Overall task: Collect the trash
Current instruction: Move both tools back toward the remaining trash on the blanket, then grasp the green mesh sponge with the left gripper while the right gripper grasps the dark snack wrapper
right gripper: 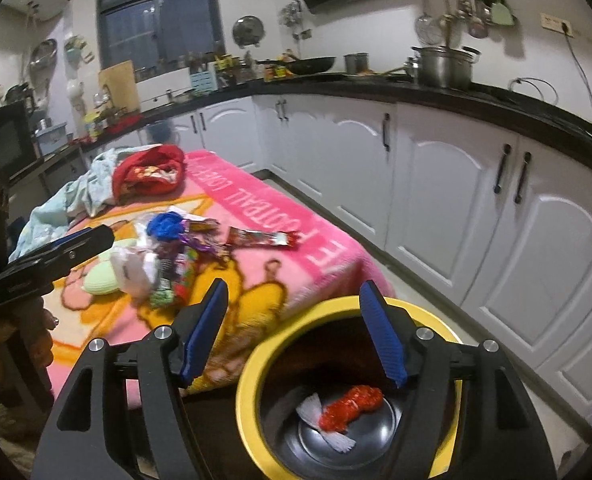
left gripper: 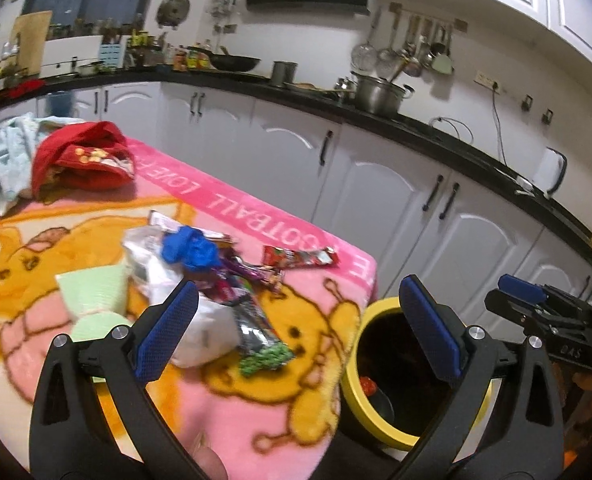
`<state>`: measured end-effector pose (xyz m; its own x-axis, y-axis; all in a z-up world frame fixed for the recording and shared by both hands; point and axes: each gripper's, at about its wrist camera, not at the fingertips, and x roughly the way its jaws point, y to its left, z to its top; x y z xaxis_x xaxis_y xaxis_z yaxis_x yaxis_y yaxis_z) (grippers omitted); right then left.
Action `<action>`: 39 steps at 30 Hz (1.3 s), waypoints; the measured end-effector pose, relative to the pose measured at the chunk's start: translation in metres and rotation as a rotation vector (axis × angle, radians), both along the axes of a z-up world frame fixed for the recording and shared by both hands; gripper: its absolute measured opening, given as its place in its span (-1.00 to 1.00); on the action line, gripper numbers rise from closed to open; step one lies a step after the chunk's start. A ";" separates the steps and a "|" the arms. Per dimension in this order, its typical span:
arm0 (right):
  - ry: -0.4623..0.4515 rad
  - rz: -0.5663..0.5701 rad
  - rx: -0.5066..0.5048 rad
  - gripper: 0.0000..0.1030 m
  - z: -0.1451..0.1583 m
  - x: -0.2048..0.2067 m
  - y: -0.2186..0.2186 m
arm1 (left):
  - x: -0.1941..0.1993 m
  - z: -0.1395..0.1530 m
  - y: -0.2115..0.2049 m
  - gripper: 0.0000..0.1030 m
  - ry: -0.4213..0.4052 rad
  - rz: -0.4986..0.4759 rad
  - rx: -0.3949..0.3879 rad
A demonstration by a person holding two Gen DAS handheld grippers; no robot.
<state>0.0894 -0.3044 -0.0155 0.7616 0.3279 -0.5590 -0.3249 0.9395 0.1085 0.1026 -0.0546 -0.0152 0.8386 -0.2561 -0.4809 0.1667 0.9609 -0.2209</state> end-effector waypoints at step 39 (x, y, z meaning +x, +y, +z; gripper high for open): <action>0.151 0.302 -0.162 0.01 -0.055 0.052 0.167 | 0.008 -0.051 0.148 0.79 0.132 0.324 -0.153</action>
